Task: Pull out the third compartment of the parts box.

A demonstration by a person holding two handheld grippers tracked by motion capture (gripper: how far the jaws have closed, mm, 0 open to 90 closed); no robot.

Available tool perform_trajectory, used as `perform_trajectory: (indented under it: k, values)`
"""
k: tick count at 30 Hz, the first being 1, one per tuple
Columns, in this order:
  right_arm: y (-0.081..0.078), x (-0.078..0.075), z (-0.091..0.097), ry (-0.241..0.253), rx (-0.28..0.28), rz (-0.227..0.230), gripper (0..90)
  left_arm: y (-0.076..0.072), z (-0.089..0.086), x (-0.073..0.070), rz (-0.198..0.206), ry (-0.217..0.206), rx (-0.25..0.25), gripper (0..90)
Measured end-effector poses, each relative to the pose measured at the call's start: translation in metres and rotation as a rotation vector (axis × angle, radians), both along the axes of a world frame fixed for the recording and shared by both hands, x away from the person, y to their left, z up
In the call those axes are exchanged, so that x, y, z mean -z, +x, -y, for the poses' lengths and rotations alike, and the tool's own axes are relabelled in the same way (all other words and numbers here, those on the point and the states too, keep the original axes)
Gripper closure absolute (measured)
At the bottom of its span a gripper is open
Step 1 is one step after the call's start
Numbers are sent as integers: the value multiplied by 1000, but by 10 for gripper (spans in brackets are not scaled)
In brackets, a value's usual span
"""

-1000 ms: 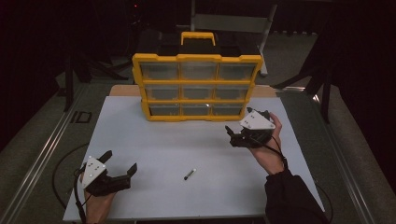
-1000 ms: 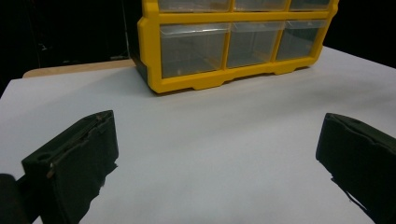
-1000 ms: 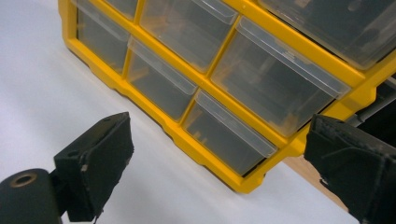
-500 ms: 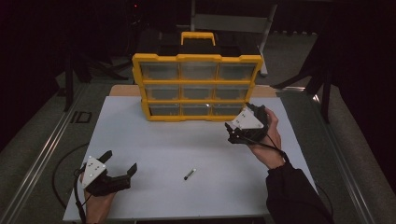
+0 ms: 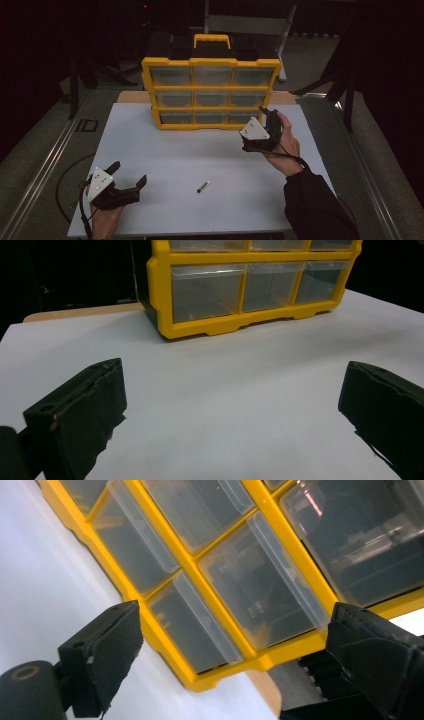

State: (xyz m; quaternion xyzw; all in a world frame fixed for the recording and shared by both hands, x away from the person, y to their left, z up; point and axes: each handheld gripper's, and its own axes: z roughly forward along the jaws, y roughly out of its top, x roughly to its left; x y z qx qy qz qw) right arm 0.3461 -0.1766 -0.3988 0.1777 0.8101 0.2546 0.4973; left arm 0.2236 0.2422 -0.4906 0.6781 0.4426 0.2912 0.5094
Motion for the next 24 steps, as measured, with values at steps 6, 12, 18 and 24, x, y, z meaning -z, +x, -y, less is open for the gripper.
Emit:
perform_trajectory:
  k: [6,12,18,24]
  values:
    - [4,0,1,-57,5,19,78,0,0,0,-3,2,1,0]
    - [6,-1,2,-108,5,41,78,0,0,0,-4,2,-3,0]
    - [9,-4,6,-149,11,69,78,0,0,0,-3,0,-3,0]
    - [13,-8,8,-186,16,91,78,0,0,0,-5,-2,-3,0]
